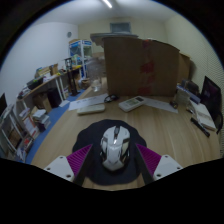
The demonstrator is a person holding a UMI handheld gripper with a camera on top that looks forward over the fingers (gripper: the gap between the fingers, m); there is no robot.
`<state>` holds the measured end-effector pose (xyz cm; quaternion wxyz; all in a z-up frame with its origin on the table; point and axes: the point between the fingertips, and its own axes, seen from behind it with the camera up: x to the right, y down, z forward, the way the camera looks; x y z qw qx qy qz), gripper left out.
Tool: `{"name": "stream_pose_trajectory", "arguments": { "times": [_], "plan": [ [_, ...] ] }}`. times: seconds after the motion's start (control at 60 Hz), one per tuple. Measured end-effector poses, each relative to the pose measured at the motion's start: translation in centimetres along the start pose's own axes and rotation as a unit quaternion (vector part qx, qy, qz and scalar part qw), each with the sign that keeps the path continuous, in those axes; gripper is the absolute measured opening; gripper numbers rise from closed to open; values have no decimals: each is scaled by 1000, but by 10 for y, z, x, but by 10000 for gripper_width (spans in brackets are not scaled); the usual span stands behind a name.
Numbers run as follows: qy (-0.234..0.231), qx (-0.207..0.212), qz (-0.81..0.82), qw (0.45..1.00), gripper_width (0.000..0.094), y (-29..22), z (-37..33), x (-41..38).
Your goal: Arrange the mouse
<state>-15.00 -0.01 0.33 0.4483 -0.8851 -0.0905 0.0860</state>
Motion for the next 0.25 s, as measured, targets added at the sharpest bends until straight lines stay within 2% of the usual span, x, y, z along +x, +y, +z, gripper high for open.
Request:
{"name": "stream_pose_trajectory", "arguments": {
  "times": [0.25],
  "plan": [
    [-83,51,6,995,839,31,-117,-9]
  ]
}}
